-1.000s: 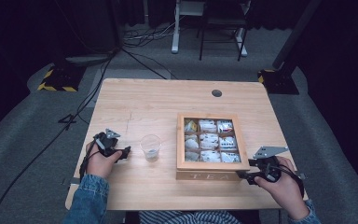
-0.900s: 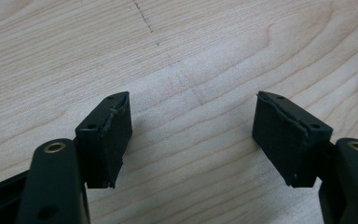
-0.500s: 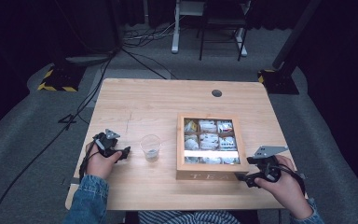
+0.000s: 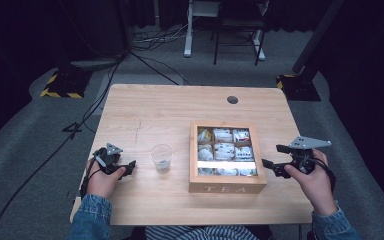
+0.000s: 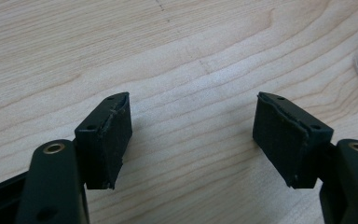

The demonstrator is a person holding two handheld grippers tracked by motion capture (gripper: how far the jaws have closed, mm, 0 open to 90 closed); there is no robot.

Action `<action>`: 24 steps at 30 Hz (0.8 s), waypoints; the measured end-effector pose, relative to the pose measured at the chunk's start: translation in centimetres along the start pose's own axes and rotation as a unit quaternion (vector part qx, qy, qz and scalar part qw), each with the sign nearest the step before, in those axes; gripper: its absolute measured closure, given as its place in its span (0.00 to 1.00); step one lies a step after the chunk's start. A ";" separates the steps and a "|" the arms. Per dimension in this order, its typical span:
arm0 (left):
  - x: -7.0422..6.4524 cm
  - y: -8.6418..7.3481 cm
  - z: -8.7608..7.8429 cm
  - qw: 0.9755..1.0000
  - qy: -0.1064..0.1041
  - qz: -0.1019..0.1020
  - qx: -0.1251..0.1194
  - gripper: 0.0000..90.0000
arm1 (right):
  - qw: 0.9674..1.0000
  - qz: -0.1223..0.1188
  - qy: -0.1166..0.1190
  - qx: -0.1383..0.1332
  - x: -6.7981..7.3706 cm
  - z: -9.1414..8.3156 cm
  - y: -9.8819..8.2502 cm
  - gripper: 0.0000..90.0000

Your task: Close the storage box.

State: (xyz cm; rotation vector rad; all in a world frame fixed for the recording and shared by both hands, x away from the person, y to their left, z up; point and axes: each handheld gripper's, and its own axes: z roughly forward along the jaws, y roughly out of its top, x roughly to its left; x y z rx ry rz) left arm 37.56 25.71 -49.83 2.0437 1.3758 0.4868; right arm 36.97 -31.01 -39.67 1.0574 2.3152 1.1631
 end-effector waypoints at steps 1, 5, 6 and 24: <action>0.0 0.0 0.0 1.000 -0.001 0.001 0.000 0.32 | 1.000 -0.004 -0.001 -0.005 -0.4 0.1 0.1 0.18; 0.1 -0.1 0.0 1.000 -0.001 0.004 -0.003 0.31 | 1.000 -0.009 -0.002 -0.025 -1.4 0.5 0.2 0.18; 0.1 -0.1 0.1 1.000 -0.001 0.004 -0.004 0.30 | 1.000 -0.010 -0.002 -0.029 -1.7 0.6 0.2 0.18; 0.5 0.3 1.0 1.000 -0.008 0.018 -0.016 0.22 | 0.999 0.008 -0.020 -0.039 -7.7 4.0 -2.2 0.19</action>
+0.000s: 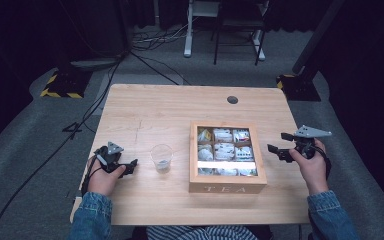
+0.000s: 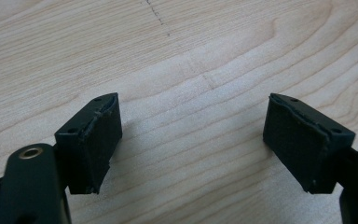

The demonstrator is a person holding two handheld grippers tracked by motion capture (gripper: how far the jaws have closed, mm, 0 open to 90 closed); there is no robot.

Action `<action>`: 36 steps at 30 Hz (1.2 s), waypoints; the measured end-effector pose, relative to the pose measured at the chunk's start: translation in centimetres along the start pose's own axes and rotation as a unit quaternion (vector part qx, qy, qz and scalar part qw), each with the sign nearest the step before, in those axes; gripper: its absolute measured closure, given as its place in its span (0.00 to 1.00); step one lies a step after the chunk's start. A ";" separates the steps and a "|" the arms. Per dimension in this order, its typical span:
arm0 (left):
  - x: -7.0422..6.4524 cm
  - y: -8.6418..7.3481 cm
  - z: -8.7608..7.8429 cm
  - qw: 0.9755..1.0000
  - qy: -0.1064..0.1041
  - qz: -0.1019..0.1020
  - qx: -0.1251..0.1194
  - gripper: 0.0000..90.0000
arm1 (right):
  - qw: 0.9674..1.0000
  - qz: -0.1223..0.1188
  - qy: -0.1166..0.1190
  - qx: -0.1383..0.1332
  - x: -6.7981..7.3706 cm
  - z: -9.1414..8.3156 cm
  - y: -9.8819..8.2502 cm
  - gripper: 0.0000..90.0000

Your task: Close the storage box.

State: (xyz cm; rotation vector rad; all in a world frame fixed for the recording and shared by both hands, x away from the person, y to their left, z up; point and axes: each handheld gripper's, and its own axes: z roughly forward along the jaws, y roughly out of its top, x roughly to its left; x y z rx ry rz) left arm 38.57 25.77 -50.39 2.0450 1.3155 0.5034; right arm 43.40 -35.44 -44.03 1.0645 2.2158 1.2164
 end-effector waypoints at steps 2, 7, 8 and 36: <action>0.1 0.1 0.1 1.000 -0.002 0.003 -0.001 0.22 | 1.000 0.002 -0.008 0.000 -0.7 0.5 -0.8 0.20; 0.2 0.2 0.2 1.000 -0.005 0.005 0.000 0.21 | 1.000 0.006 -0.011 0.019 -2.0 1.4 -2.7 0.20; 0.2 0.2 0.2 1.000 -0.006 0.005 0.001 0.21 | 1.000 0.011 -0.012 0.021 -2.1 1.6 -3.0 0.20; 0.3 0.4 0.4 1.000 -0.005 0.007 0.000 0.20 | 0.996 0.005 -0.024 0.086 -2.2 3.5 -5.2 0.16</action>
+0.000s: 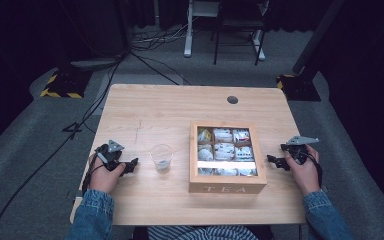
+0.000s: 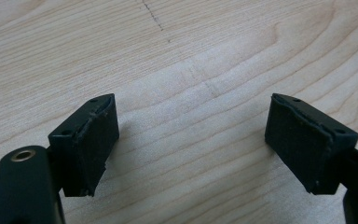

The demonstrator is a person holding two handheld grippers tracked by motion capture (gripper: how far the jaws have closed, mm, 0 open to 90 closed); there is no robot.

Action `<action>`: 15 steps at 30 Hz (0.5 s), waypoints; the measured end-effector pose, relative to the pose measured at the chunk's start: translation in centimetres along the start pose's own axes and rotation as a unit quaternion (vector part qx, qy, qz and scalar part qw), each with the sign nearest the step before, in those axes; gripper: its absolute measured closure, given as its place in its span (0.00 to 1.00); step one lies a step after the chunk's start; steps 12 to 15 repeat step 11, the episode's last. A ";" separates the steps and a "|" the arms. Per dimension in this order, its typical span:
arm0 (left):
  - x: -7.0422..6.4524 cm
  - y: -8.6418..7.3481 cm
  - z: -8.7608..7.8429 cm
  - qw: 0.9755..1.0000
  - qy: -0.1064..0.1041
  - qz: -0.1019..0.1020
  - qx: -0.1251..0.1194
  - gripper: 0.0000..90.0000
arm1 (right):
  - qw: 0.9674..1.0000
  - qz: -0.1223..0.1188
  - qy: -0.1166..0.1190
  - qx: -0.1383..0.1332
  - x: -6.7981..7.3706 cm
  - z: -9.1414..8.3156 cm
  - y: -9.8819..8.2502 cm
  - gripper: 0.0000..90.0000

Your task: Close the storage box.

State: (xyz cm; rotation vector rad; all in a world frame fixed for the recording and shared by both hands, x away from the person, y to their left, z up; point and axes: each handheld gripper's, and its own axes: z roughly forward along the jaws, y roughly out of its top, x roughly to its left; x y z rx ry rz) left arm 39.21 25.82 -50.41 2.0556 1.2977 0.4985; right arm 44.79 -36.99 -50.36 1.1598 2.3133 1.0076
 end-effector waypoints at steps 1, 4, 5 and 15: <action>0.0 0.0 0.0 1.000 0.000 -0.002 0.001 0.20 | 1.000 0.000 0.000 0.000 0.0 0.0 0.0 0.16; -0.1 0.0 0.0 1.000 0.002 -0.004 0.002 0.19 | 1.000 0.000 0.000 -0.001 0.0 0.0 0.0 0.16; -0.2 0.1 0.1 1.000 0.004 -0.006 0.004 0.19 | 1.000 -0.001 0.000 -0.001 0.0 0.0 0.0 0.16; -0.5 0.2 0.2 1.000 0.016 -0.015 0.004 0.17 | 1.000 -0.001 0.000 0.000 -0.1 -0.1 -0.1 0.16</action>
